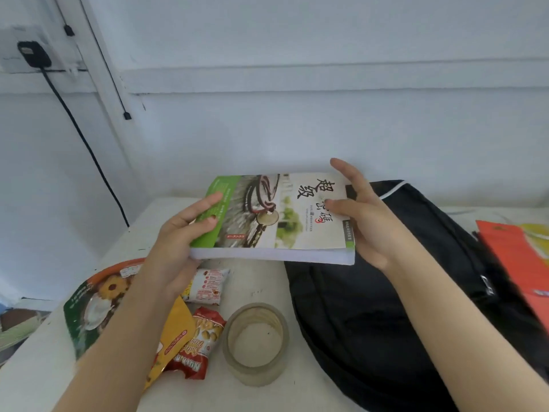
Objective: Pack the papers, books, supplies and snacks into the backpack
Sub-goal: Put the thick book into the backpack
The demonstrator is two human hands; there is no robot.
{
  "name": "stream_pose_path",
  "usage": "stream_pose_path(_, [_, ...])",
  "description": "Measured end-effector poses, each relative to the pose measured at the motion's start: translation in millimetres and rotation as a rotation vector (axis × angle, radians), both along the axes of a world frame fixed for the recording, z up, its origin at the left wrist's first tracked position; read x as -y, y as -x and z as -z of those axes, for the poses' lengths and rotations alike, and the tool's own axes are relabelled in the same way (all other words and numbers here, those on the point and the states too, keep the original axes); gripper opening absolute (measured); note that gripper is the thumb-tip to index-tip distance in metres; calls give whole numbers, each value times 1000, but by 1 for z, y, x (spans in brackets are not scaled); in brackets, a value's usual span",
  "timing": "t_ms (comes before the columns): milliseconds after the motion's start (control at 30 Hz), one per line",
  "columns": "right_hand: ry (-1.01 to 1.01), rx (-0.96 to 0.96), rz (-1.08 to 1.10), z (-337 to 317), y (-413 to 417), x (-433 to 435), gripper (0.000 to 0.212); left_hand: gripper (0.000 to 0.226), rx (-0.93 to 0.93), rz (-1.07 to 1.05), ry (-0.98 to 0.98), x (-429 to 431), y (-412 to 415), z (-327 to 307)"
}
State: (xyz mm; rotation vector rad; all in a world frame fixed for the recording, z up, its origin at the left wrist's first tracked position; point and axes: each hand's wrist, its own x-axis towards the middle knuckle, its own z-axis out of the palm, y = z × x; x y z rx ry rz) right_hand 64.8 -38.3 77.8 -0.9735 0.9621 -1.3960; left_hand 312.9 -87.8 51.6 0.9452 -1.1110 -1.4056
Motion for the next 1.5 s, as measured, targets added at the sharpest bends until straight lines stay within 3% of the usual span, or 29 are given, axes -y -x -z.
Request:
stream_pose_path(200, [-25,-4,-56,3,20,-35,58,41,29,128,60,-4,22,-8])
stream_pose_path(300, [-25,-3,35,9,28,-52,61,40,113,184,129,-7,36,-19])
stream_pose_path(433, [-41,135,212,25,38,-77,83,40,210,295,208,-10,62,-30])
stream_pose_path(533, [-43,191,272,32,47,-99,70,39,235,380,247,-11,84,-34])
stream_pose_path(633, [-30,242,320,34,57,-124,64,29,152,486,176,-16,107,-35])
stream_pose_path(733, [-14,304,401,39,67,-151,67,51,-14,553,-30,-18,130,-32])
stream_pose_path(800, [-6,322,481,44,72,-168,70,51,90,541,-21,-26,146,-26])
stream_pose_path(867, [-2,329,563,48,75,-182,74,41,258,390,224,-42,159,-12])
stream_pose_path(933, [-3,339,652,52,78,-196,81,43,328,270,657,-67,163,4])
stream_pose_path(1000, [-17,366,732,55,81,-211,86,41,405,349,1041,-89,164,24])
stream_pose_path(1067, [-21,390,781,59,82,-224,85,31,558,402,1279,-102,164,41])
stream_pose_path(1133, [-21,402,820,62,82,-234,84,26,674,452,1435,-109,163,52])
stream_pose_path(1200, [-18,414,865,65,81,-241,83,25,721,660,1544,-111,163,58])
stream_pose_path(1300, [5,438,918,69,81,-249,81,23,808,841,1601,-103,168,62])
stream_pose_path(1400, [17,442,951,69,80,-254,80,25,805,688,1628,-88,173,57])
stream_pose_path(1500, [31,438,965,70,79,-258,80,41,816,404,1824,-71,176,48])
